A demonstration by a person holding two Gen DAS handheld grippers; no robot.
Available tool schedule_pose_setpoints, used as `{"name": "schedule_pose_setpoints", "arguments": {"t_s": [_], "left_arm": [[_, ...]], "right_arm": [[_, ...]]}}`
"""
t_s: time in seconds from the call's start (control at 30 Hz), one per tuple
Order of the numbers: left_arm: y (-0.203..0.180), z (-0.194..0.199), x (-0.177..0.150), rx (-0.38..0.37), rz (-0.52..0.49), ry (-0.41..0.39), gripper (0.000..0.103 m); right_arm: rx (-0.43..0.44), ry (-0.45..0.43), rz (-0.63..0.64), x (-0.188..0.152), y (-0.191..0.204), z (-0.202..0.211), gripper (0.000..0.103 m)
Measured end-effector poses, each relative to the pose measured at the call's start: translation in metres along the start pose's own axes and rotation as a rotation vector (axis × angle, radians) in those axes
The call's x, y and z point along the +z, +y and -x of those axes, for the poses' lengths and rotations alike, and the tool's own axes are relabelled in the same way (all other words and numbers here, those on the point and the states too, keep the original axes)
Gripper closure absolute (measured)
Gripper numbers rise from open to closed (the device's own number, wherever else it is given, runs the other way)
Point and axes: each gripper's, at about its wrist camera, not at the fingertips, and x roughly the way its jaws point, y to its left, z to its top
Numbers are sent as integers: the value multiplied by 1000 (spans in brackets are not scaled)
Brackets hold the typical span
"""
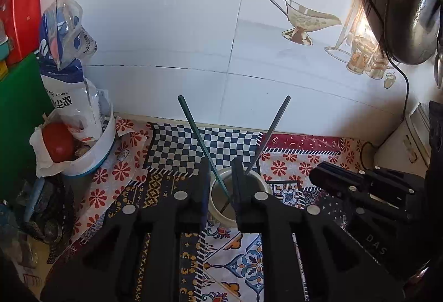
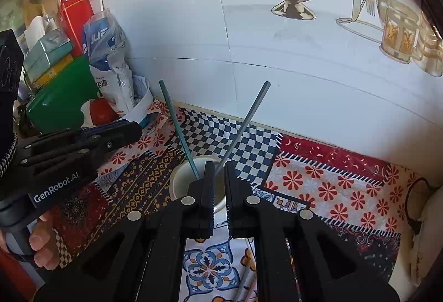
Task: Organize utensils
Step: 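Open both tools to release the rods into the cup, then move both tools back down to the remaining sticks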
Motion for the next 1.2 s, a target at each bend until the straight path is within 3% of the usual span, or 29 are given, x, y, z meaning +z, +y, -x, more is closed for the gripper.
{"name": "schedule_pose_setpoints", "arguments": {"t_s": [0.13,0.23,0.3,0.5,0.77,1.03,1.2], "left_arm": [[-6,14,-9,25,-31,-16,61],[-13,22,-19,39,-57,-10,46],[-17,23,-27,39,-69,0,42],[-33,9,-57,35,-109,79,39],[-62,-27,-110,7,-171,239,39],[-89,-63,-151,-36,-205,386,39],[-104,-75,-169,-71,-242,437,40]], "right_arm": [[-34,-20,6,-7,-5,18,83],[-75,-38,6,-16,-9,32,67],[-98,-44,-3,-24,-14,41,56],[-187,-21,-8,-55,-33,59,52],[-268,101,-53,-113,-71,60,52],[-285,242,-133,-173,-93,41,52],[-266,296,-152,-194,-92,28,52]]}}
